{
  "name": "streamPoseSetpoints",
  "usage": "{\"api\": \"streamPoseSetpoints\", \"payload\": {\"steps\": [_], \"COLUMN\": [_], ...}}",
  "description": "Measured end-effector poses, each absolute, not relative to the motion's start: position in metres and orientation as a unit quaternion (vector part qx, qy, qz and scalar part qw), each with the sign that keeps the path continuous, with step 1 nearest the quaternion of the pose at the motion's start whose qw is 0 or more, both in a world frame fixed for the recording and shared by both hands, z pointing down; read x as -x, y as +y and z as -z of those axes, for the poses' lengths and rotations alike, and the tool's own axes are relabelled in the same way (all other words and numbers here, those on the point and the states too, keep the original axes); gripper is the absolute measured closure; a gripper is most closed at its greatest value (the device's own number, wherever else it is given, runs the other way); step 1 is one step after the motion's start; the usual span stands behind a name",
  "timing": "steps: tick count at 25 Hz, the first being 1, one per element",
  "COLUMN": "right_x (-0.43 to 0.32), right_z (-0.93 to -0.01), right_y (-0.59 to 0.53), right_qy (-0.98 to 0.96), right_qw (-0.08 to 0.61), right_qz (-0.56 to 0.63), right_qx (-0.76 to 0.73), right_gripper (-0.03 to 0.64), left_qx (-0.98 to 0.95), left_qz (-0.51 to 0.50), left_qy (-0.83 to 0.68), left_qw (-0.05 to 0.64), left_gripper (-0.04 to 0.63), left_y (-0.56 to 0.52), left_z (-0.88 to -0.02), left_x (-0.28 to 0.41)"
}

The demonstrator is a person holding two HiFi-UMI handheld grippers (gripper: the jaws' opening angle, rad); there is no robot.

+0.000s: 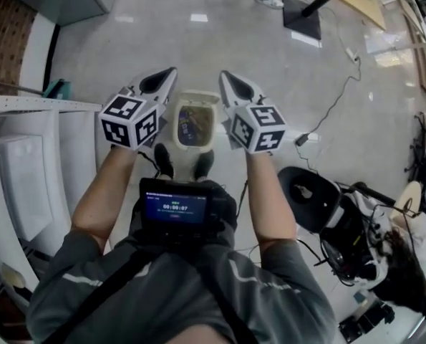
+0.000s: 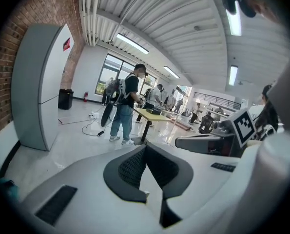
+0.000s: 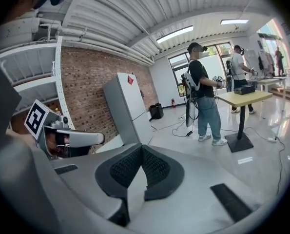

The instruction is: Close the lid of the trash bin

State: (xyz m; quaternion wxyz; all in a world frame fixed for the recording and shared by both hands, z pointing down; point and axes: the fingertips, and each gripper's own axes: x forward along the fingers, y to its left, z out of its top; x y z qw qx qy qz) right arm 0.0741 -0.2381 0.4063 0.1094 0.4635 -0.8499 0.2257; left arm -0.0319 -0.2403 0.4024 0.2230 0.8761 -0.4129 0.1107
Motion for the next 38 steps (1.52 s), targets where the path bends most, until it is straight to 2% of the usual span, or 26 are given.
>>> {"api": "streamPoseSetpoints", "payload": {"steps": [22, 38], "right_x": [-0.093, -0.089], "right_z": [-0.593, -0.677], "right_y": [-0.253, -0.254], "right_qy": [-0.788, -0.754], "right_qw": [0.186, 0.23], "right_qz": [-0.33, -0.38], "right_qx": [-0.486, -0.484], "right_gripper": [0.604, 0.604], "left_qx": [-0.849, -0.815], "left_qz": [-0.221, -0.256], "left_qy": [-0.373, -0.376], "left_qw": [0.302, 0.359], "left_gripper": [0.6, 0.6], "left_y": [-0.251, -0.255], "left_z": [-0.59, -0.668], "left_x": [-0.005, -0.003]}}
